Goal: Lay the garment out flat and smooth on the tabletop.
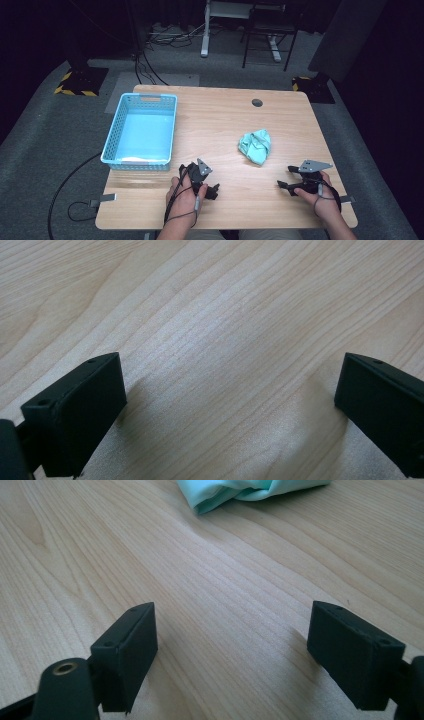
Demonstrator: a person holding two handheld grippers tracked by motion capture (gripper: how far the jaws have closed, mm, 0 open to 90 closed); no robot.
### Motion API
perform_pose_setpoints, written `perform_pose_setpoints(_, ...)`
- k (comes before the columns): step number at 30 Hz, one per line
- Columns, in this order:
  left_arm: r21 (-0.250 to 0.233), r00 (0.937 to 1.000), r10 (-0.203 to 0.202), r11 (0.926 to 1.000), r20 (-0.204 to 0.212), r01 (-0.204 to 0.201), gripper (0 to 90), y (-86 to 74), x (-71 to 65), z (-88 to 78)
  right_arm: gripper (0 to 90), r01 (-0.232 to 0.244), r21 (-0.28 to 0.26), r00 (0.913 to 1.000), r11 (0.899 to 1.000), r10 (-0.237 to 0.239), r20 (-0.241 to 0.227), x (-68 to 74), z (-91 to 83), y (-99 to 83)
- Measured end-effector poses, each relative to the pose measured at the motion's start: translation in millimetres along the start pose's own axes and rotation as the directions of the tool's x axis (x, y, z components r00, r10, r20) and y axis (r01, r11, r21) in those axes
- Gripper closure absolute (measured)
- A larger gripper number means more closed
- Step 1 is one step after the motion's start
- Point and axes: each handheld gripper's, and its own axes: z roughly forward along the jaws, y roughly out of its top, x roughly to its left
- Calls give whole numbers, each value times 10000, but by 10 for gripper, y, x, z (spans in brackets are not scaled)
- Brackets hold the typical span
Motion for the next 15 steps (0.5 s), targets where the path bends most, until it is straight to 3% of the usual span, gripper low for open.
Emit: perform_pose_setpoints(15,11,10000,35,10000,10,-35,2,1,3,0,204,-4,-8,10000,10000,4,10,1,0,0)
